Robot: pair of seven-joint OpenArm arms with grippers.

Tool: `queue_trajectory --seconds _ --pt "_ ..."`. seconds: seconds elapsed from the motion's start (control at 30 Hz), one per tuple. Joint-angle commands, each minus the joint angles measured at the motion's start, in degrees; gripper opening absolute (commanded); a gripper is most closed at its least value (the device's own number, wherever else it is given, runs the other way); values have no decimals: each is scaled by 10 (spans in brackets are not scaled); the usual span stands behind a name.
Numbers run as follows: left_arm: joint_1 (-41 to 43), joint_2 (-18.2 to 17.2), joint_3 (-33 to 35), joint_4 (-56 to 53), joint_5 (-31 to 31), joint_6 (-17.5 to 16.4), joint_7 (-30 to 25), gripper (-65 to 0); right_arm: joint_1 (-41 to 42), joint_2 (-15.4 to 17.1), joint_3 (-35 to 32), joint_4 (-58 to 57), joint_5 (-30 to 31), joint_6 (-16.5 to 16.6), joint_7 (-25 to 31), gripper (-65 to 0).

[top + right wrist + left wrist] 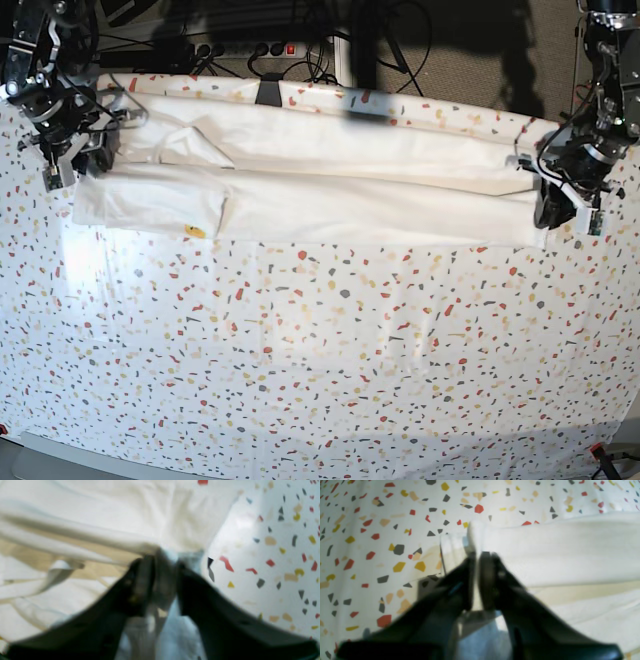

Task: Fold the T-shirt properly
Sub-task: 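Lift the hem and fold it over toward the collar with both grippers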

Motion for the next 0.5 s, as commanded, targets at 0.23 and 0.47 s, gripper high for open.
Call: queue_trajectory --seconds 0.23,0.47 --pt "-7 -24 -4 11 -7 27 7 -314 8 11 6 9 10 -3 17 -326" --pt "-14 -42 -4 -15 -38 42 32 -315 22 11 6 9 20 -3 16 -327"
